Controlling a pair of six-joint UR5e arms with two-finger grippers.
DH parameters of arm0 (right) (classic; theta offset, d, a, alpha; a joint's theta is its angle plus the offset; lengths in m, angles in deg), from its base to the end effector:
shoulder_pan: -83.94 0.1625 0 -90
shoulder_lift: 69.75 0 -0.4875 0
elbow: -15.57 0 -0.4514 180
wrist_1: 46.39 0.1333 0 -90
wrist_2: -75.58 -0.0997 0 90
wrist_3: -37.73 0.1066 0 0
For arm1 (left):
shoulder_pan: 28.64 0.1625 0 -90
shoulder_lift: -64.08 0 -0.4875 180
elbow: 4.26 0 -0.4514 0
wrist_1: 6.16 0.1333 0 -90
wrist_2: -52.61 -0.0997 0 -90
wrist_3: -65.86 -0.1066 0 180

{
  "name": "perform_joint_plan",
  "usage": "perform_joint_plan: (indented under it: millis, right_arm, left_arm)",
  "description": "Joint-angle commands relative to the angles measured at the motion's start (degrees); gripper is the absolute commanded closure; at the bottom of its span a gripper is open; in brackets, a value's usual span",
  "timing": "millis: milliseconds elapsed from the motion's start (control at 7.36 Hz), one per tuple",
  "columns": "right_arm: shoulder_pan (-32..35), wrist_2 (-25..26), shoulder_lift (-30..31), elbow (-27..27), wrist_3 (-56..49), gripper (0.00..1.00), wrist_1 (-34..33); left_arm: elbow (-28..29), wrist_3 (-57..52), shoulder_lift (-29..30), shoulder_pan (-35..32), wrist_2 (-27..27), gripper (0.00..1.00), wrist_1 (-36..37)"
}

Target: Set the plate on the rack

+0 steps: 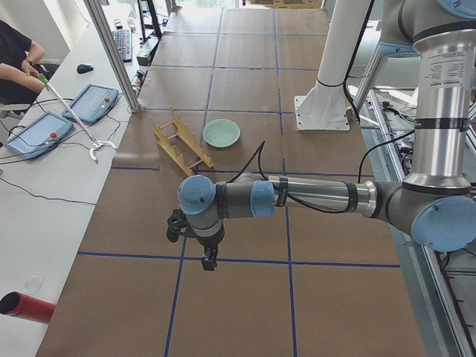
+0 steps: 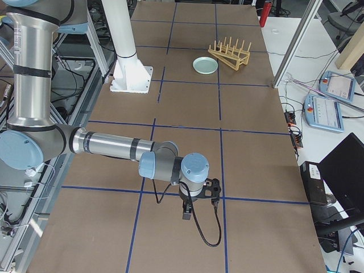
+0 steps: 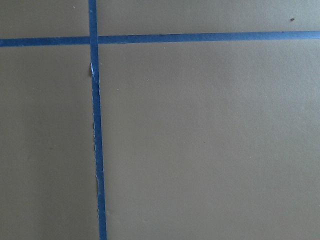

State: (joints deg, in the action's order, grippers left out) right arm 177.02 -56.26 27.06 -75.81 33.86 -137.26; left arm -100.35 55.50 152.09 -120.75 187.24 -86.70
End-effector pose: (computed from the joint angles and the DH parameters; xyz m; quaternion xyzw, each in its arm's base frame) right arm 0.0880 -0.4779 0.7792 -0.0296 -0.3590 0.0132 0.9328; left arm -0.0777 -0.5230 0.7023 -0.0018 0.3817 0.0488 0.9230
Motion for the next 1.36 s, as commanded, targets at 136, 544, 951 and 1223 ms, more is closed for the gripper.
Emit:
perform_joint_plan:
  millis: [136,544,951,1223]
  right_arm:
    - [0.0,0.0,0.0,0.0,0.0,0.00,0.0]
    - [0.0,0.0,0.0,0.0,0.0,0.00,0.0]
    - [0.0,0.0,0.0,0.0,0.0,0.00,0.0]
    - [0.0,0.0,0.0,0.0,0.0,0.00,0.0]
  left_arm:
    - [-0.2,-0.1,0.1,0.1,-0.1,0.00,-0.3]
    - [-0.7,0.0,-0.2,0.0,0.5,0.00,-0.4]
    - [-0.8,0.1,0.1,0.0,0.2,0.00,-0.4]
    - [-0.9,0.1,0.1,0.0,0.4,0.00,-0.4]
